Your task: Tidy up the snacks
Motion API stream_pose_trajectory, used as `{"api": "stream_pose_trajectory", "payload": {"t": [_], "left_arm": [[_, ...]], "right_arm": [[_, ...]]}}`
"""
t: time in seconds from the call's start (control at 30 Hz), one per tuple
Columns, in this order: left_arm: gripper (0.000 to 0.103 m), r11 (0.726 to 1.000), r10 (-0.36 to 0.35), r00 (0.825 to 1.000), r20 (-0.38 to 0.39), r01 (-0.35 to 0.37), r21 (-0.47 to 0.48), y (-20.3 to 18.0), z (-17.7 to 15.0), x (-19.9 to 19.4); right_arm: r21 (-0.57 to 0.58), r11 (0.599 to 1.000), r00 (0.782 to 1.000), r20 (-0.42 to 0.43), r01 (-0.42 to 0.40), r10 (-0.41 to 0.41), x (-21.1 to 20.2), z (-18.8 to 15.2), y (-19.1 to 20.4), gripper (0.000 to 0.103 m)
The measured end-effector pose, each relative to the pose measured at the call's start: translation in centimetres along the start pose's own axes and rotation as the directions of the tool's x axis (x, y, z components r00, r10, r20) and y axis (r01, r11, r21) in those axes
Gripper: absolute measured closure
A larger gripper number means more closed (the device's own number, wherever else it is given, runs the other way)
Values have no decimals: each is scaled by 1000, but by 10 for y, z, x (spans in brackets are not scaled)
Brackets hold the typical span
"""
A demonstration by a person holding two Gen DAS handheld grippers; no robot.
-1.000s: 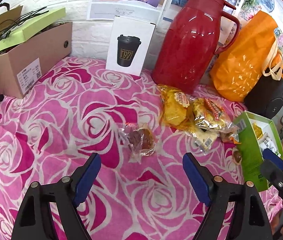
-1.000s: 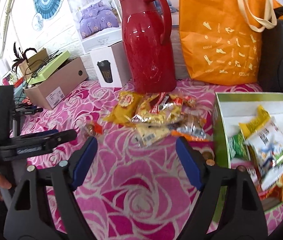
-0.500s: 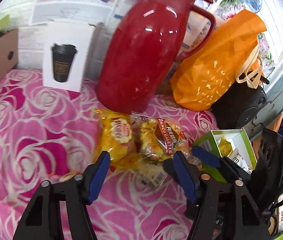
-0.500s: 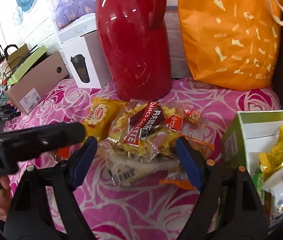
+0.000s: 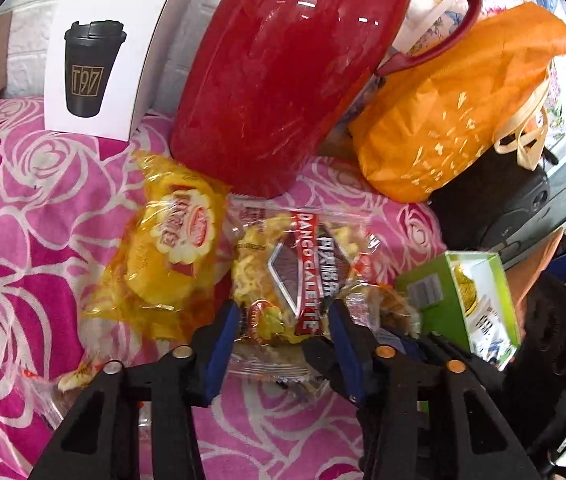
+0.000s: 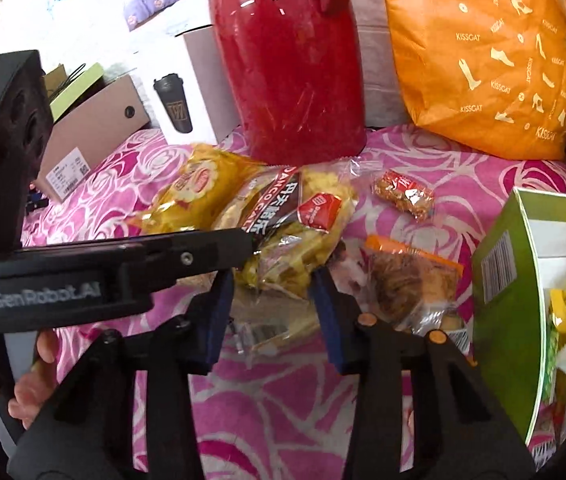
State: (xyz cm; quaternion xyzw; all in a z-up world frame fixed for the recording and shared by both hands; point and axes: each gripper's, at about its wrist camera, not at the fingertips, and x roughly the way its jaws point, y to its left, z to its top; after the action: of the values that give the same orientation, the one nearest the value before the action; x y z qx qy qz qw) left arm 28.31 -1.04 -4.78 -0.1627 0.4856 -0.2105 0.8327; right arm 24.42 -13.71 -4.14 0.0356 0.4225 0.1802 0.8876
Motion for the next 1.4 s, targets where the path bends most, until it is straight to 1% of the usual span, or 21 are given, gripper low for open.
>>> {"api": "stream_pose_trajectory", "payload": {"t": [0.13,0.2,0.3,0.33,0.37,0.5,0.57,0.6,0.63,0.67,0.7,0.77,0.8,0.9,1.03,1.13,1.17,1.2,1.23,1.27,1.4], "left_arm": [[83,999,-40,999,-8,41,17,-5,-13,-11],[84,999,-23,1000,-14,23,45,-13,-25,-19],[86,996,-38,999,-31,40,81,-22,-44,-31],[86,994,-48,998,-38,51,94,-25,-54,-36],[86,992,-57,997,-49,62,106,-28,-64,-41],[86,988,-106,990,-88,115,102,-36,-95,-60],[83,989,-95,993,-75,102,109,-37,-107,-73],[80,991,-74,995,-62,80,110,-37,-111,-79],[72,992,-59,997,-56,65,109,-36,-113,-81],[62,994,-39,998,-48,44,102,-33,-114,-84],[59,995,-29,998,-48,33,91,-30,-115,-85],[58,997,-43,996,-75,48,59,-24,-116,-82],[58,997,-58,994,-91,63,54,-24,-116,-79],[57,996,-37,991,-126,47,73,-28,-118,-66],[57,993,-56,985,-165,72,93,-41,-119,-51],[57,992,-28,985,-173,48,114,-48,-118,-41],[57,993,-29,983,-179,50,110,-48,-117,-36],[57,993,-26,982,-187,47,106,-48,-118,-32],[60,994,-32,982,-187,52,99,-48,-121,-29],[65,994,-44,982,-185,62,92,-49,-122,-29],[69,988,-4,986,-165,29,149,-62,-128,-36]], "right_arm": [[18,999,999,-10,-32,32,-14,-15,6,61],[20,998,998,-17,-52,53,-23,-26,12,61],[27,997,997,-32,-75,75,-40,-49,18,62],[33,996,996,-37,-81,82,-46,-58,19,63],[39,996,995,-41,-86,87,-53,-67,20,69],[87,992,994,-51,-92,96,-81,-101,14,69],[93,994,996,-52,-63,68,-96,-113,9,68],[97,994,997,-53,-51,56,-100,-116,7,67],[102,994,998,-54,-38,44,-104,-120,4,67],[111,993,998,-51,-28,34,-107,-122,2,63],[125,992,998,-46,-30,36,-110,-124,0,56],[150,988,998,-33,-42,47,-114,-126,-2,45],[161,986,998,-23,-50,54,-115,-126,-2,44],[168,984,999,-9,-52,54,-116,-126,0,44],[209,976,998,1,-58,59,-116,-128,-7,44],[233,971,998,-9,-60,64,-107,-129,-12,44],[241,968,997,-15,-64,69,-103,-130,-13,48],[253,964,996,-21,-78,86,-98,-132,-13,60],[260,962,995,-30,-82,93,-95,-134,-14,62],[260,963,996,-33,-74,86,-94,-136,-14,63],[259,963,997,-9,-77,83,-108,-135,-14,69]]}}
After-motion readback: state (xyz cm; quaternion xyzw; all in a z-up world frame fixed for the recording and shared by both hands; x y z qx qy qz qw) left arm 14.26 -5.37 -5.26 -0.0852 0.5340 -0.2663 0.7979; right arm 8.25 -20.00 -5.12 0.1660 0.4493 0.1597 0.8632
